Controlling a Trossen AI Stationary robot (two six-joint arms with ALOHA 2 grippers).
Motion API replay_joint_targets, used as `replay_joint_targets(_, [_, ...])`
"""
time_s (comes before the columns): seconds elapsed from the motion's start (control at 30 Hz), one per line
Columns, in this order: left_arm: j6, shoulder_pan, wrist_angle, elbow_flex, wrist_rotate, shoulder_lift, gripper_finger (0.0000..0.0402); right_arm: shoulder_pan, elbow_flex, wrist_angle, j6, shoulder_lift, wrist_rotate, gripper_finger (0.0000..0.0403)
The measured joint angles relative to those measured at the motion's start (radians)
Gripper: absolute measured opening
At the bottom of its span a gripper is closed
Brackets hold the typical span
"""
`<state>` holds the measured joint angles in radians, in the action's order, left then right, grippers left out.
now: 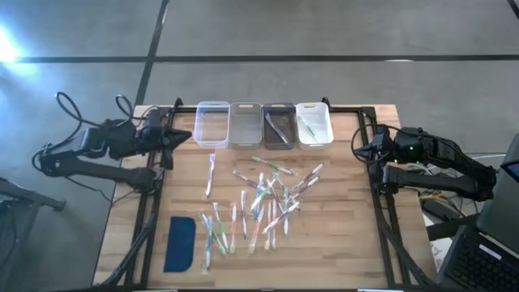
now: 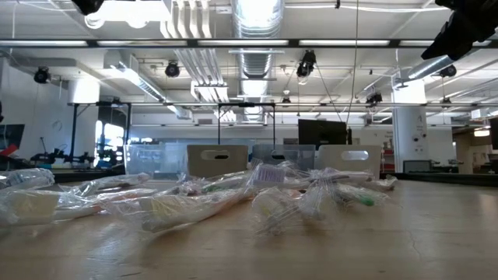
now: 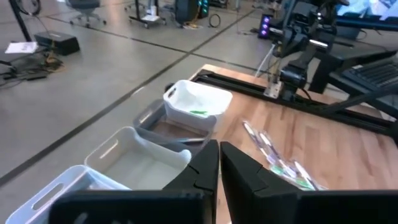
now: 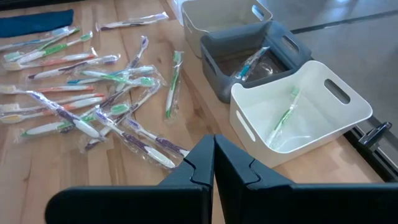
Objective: Pick & Place Toothbrushes
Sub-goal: Put the purple toothbrush into the gray bin
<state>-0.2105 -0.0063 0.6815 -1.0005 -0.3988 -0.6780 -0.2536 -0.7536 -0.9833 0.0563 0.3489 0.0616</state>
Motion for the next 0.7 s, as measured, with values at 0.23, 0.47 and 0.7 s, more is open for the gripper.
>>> replay_joint_targets(0.23, [-0.046, 0.0, 0.002, -0.009, 0.047, -0.046, 0.008, 0.0, 0.0, 0.0, 0.0, 0.0, 0.0, 0.0008])
replay_joint_targets(0.47, [-0.137, 0.0, 0.019, -0.009, 0.048, -0.076, 0.0164, 0.0, 0.0, 0.0, 0.0, 0.0, 0.0, 0.0008])
replay_joint_targets(0.7, [-0.167, 0.0, 0.018, -0.009, 0.046, -0.093, 0.0218, 0.0, 0.0, 0.0, 0.0, 0.0, 0.0, 0.0008])
